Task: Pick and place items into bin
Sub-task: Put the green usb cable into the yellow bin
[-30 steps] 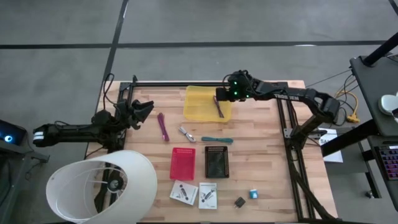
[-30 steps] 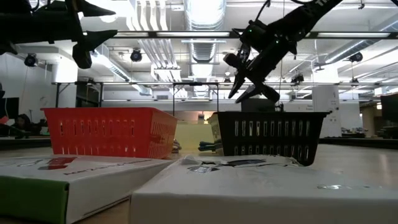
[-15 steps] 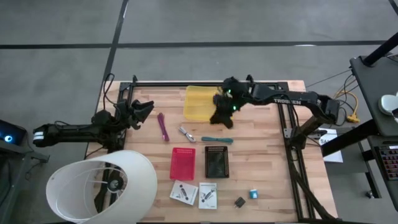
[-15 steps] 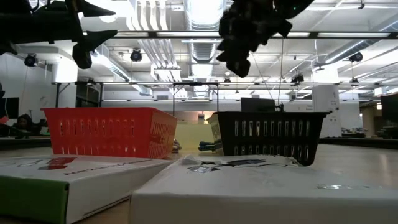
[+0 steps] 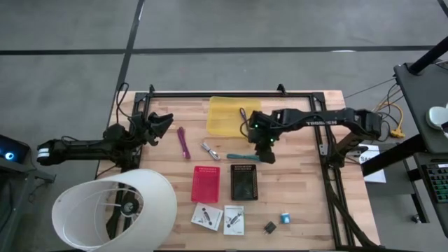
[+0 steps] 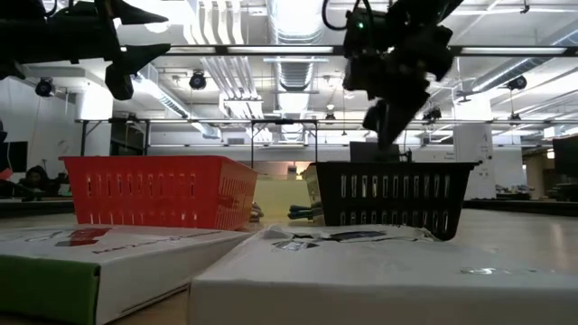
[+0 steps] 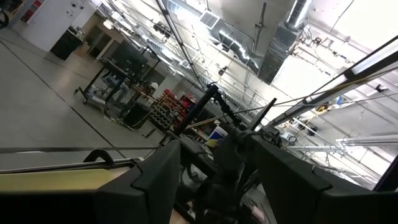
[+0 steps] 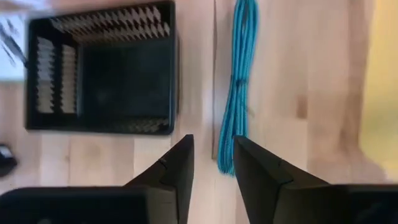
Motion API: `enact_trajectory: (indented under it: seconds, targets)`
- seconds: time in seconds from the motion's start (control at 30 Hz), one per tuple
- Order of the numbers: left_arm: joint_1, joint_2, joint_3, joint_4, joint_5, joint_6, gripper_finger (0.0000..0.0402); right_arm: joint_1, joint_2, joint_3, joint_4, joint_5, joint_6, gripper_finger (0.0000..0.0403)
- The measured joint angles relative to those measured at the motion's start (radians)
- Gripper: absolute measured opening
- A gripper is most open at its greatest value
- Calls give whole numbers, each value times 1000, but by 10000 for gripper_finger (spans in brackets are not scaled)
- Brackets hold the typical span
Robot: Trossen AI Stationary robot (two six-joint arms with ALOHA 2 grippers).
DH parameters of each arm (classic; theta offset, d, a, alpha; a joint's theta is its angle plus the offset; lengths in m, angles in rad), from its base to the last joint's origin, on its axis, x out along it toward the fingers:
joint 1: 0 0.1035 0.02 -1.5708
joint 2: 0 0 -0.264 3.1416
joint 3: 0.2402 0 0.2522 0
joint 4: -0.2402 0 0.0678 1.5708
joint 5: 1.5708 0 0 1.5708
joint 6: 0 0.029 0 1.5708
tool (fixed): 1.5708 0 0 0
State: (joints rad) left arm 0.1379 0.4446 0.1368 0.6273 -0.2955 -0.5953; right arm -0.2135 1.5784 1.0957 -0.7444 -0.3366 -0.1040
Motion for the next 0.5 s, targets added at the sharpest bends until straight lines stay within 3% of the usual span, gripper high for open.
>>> enact_trajectory:
  seconds: [0.5]
  targets:
    - [0,0,-13,0,-1,0,194,7,0,-209,243,26,-31,185]
